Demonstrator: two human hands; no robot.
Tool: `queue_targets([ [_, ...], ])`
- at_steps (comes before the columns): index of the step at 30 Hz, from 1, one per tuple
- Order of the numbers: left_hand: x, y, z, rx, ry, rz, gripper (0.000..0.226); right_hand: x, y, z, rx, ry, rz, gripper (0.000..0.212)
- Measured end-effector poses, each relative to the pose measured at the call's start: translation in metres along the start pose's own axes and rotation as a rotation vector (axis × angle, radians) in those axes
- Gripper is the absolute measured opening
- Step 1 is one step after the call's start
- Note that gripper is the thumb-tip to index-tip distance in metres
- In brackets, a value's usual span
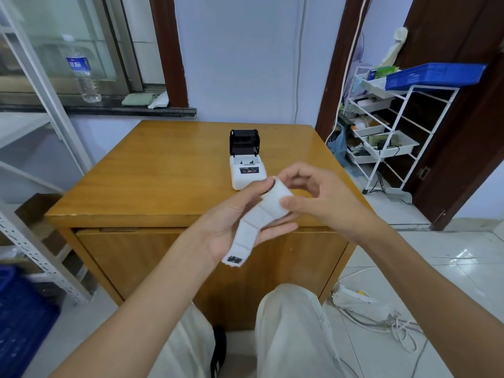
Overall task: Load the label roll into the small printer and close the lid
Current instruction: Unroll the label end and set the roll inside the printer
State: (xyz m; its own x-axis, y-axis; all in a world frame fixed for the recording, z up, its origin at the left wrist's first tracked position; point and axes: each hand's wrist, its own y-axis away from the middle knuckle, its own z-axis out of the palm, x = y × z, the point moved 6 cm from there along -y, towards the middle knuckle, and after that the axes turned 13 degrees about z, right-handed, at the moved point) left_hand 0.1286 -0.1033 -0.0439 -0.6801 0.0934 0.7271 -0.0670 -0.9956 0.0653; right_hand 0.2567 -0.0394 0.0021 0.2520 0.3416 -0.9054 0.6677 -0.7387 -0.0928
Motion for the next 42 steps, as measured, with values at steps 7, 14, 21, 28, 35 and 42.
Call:
queue_targets([
  [7,0.008,0.002,0.003,0.037,0.125,0.047,0.067,-0.011,0.002,0.011,0.143,0.14,-0.076,0.024],
  [14,-0.005,0.003,0.009,-0.032,0.189,0.02,0.057,-0.012,0.003,0.01,0.051,0.085,-0.032,0.023],
  [21,0.0,-0.002,-0.002,-0.061,0.004,0.003,0.08,-0.004,0.007,0.007,-0.029,0.048,0.018,0.028],
  [28,-0.021,0.006,-0.001,0.167,0.323,0.133,0.05,0.008,0.007,0.025,0.218,0.188,-0.006,0.038],
  [35,-0.012,0.017,-0.011,-0.068,-0.014,-0.041,0.056,-0.001,0.013,0.016,-0.188,0.019,0.055,0.02],
  [42,-0.014,0.017,-0.014,0.045,0.103,0.085,0.042,0.01,0.014,0.023,0.156,0.16,-0.061,0.022],
])
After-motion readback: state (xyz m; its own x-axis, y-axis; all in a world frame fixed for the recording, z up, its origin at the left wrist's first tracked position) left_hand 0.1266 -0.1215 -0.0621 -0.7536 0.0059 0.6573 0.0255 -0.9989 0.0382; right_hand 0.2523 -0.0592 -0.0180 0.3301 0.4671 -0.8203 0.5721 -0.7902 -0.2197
